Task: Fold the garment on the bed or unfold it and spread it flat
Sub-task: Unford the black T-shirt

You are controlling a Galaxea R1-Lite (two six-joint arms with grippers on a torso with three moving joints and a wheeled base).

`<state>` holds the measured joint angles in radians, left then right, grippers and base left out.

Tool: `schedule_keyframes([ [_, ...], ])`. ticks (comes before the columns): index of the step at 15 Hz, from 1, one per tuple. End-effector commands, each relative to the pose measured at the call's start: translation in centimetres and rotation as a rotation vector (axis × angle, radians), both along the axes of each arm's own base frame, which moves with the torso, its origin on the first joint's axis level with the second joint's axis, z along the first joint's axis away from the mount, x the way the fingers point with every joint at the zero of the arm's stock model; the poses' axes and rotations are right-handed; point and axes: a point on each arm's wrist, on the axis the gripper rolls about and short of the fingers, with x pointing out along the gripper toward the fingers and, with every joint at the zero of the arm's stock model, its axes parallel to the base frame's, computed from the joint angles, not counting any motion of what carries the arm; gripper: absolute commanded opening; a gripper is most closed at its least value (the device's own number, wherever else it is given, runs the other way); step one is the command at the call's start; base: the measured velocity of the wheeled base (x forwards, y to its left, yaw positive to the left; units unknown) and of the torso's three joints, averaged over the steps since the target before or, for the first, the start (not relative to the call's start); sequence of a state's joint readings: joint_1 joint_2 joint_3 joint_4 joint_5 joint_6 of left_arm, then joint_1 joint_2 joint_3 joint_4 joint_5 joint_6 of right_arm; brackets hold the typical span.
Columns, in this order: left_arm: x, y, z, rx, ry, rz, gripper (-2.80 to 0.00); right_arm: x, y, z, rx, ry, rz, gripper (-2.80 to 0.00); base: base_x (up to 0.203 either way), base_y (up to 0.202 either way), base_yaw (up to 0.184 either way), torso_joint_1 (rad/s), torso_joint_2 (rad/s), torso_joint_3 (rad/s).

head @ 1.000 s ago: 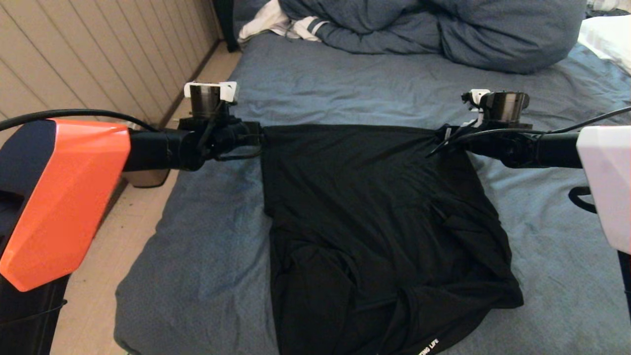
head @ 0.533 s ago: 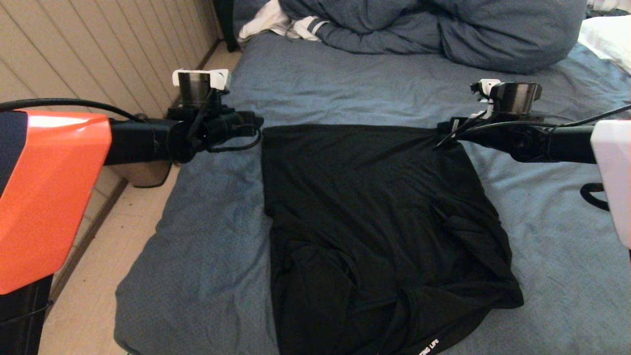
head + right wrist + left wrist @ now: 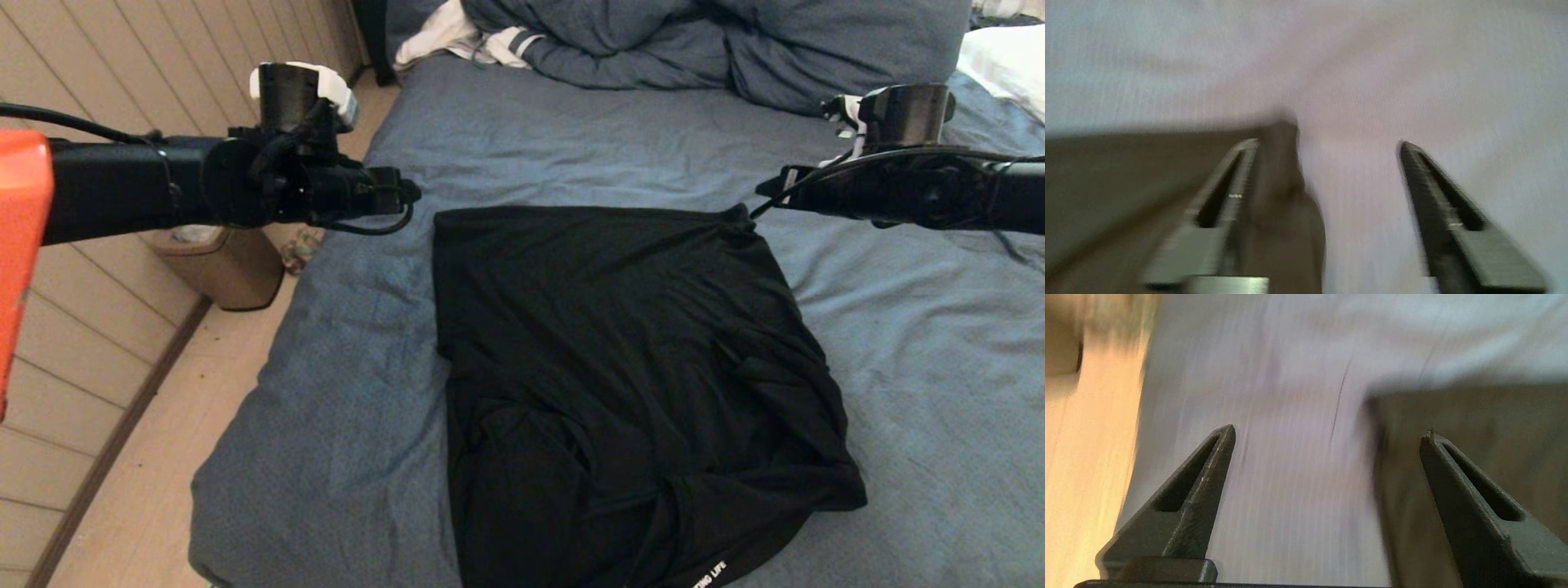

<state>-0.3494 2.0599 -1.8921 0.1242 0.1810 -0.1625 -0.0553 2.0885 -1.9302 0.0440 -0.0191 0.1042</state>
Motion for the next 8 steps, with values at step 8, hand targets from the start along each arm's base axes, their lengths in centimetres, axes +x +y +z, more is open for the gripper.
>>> schedule_keyframes([
  [8, -16.1, -0.5, 0.0, -0.104, 0.445, -0.232, -2.8, -13.6, 5.1, 1.1, 0.147, 0.44, 0.108, -2.8, 0.0, 0.0, 0.0, 0.0, 0.0, 0.0],
])
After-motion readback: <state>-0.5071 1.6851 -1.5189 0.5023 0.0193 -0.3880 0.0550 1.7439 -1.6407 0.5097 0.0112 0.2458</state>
